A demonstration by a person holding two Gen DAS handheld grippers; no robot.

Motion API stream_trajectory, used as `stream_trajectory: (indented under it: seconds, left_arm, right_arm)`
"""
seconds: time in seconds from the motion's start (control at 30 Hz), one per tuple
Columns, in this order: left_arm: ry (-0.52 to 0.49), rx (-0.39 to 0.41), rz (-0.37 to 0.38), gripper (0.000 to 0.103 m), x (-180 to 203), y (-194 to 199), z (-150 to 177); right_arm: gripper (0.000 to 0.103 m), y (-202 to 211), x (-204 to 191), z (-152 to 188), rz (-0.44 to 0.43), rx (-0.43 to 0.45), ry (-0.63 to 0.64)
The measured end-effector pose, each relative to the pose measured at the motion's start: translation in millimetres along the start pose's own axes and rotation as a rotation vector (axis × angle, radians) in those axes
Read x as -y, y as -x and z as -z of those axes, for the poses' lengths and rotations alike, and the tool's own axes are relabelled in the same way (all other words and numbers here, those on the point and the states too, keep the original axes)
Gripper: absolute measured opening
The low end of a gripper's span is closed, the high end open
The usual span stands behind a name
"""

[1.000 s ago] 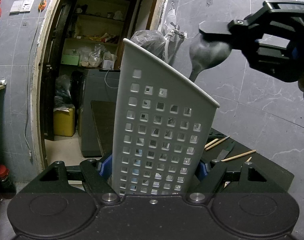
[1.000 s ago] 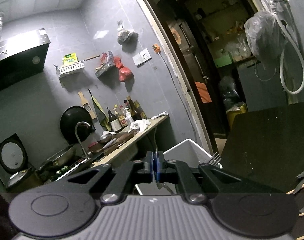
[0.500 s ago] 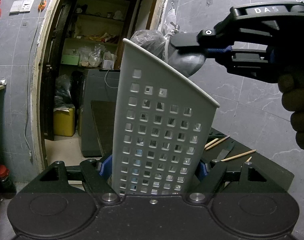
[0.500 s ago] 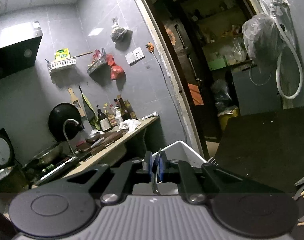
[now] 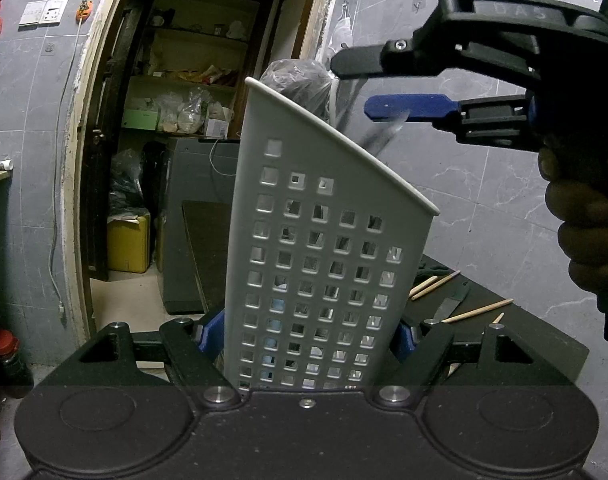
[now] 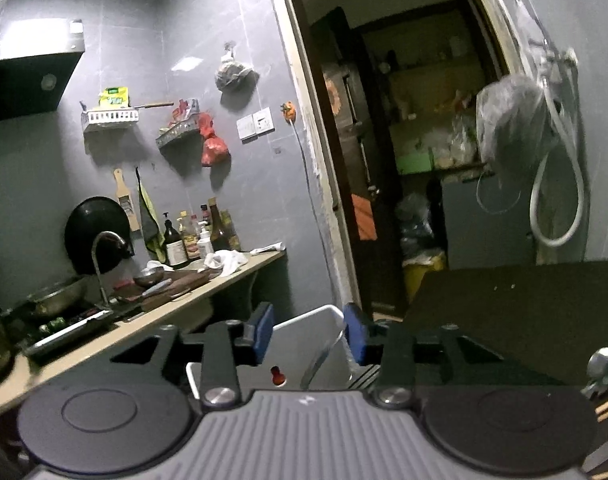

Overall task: Organize utensils
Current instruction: 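Withdraw the open right tool from the basket, then lower the right tool to the spoon beside the black scissors and grasp it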

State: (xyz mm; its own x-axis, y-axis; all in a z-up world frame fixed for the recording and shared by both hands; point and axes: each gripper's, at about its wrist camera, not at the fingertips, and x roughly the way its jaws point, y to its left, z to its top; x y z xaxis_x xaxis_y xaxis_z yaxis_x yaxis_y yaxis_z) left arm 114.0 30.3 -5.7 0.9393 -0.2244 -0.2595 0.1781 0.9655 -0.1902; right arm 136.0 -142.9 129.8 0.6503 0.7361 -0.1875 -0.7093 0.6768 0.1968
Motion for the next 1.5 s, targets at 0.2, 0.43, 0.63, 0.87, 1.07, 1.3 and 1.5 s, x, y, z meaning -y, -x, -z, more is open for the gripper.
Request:
stream_trajectory:
  seconds: [0.2,0.43,0.63,0.87,1.07,1.3,1.5]
  left_arm:
    - [0.001,0.0,-0.002,0.079,0.3,1.3,-0.4]
    - [0.001,0.0,-0.002,0.079,0.7,2.0,-0.6]
    - [0.001,0.0,-0.002,0.079,0.4,1.4,-0.6]
    - [0.001,-0.001,-0.003,0.079,0.5,1.6,-0.7]
    - [-0.003,-0.002,-0.007,0.079,0.6,3.2,-1.0]
    - [-0.006,-0.003,-0.013,0.078,-1.8,7.4,-2.0]
    - [-0.005,-0.003,-0.013,0.078,-1.8,7.4,-2.2]
  right_arm:
    - [0.062,4.6,-6.4,0.7,0.022,0.039,0.043]
    - [0.102,21.7,-0.7,-0.4,0.051,0.113,0.03]
    - [0.103,41.0,15.5,-2.4,0.107,0.192,-0.022]
    - [0.103,60.6,48.7,8.7,0.21,0.246,-0.122]
    - [0.103,73.8,76.7,24.3,0.27,0.255,-0.199]
    - [0.103,76.0,113.9,53.7,0.394,0.227,-0.348]
    - [0.103,68.7,154.6,82.7,0.469,0.126,-0.529]
